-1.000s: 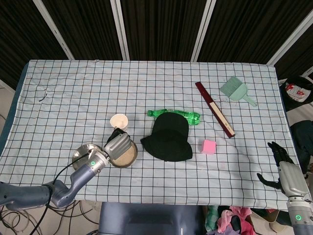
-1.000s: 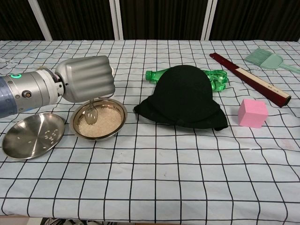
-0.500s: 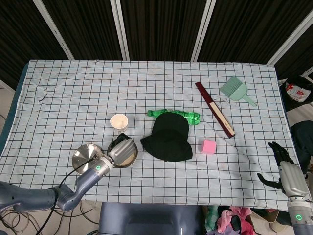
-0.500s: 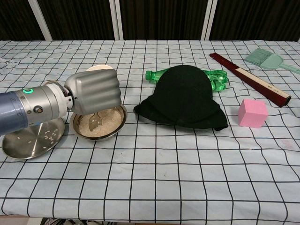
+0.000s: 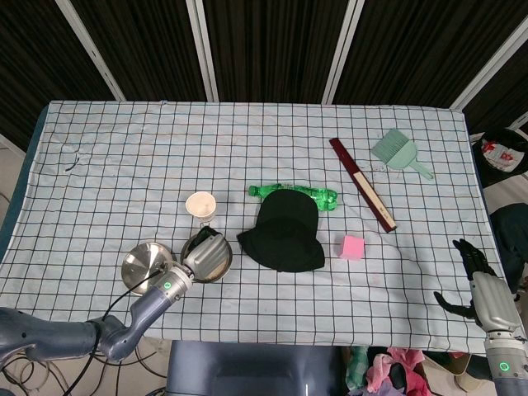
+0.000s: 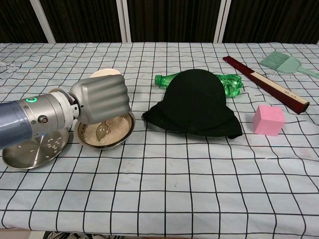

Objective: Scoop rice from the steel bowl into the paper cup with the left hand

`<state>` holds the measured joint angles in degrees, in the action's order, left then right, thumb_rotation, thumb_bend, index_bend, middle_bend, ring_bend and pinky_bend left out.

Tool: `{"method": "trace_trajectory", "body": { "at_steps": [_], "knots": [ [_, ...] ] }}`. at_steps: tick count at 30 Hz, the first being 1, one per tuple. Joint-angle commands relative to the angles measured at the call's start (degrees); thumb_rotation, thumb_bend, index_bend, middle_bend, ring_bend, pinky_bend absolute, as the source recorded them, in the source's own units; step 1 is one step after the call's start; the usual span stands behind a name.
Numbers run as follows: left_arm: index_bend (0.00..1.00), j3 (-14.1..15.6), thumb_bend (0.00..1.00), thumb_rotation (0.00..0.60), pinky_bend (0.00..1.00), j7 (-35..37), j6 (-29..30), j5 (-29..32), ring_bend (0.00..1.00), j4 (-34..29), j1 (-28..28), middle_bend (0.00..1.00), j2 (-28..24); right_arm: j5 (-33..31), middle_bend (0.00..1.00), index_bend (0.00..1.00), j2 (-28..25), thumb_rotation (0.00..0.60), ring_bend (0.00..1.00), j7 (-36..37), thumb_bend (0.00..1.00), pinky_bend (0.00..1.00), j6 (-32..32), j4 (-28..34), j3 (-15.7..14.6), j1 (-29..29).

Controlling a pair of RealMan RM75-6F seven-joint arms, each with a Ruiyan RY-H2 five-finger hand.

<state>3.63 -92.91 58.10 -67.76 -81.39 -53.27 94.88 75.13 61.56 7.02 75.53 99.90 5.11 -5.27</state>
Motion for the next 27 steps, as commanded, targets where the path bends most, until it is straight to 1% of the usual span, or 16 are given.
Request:
{"method": "trace_trajectory", "body": {
  "at_steps": [1, 14, 20, 27],
  "knots": [
    [0.76, -0.2, 0.50, 0.600, 1.00, -0.1, 0.3, 1.0, 1.00, -0.5, 0.3, 1.00, 0.1, 0.0, 0.00, 0.00, 0.0, 0.600, 0.00, 0.0, 0.21, 0.17, 0.0, 0.0, 0.0, 0.0],
    [0.77, -0.9, 0.50, 0.600, 1.00, -2.4, 3.7, 6.7, 1.00, -2.5, 2.1, 1.00, 0.9, 0.0, 0.00, 0.00, 0.0, 0.600, 0.00, 0.1, 0.21, 0.17, 0.0, 0.1, 0.0, 0.1],
    [0.77, -1.3, 0.50, 0.600, 1.00, -2.3, 5.4, 9.7, 1.00, -3.1, 2.9, 1.00, 1.6, 0.0, 0.00, 0.00, 0.0, 0.600, 0.00, 0.0, 0.21, 0.17, 0.1, 0.0, 0.0, 0.1],
    [0.77, -2.6, 0.51, 0.600, 1.00, -1.6, 7.8, 13.7, 1.00, -3.7, 3.9, 1.00, 3.2, 0.1, 0.00, 0.00, 0.0, 0.600, 0.00, 0.0, 0.21, 0.17, 0.3, 0.0, 0.0, 0.1]
  ]
}}
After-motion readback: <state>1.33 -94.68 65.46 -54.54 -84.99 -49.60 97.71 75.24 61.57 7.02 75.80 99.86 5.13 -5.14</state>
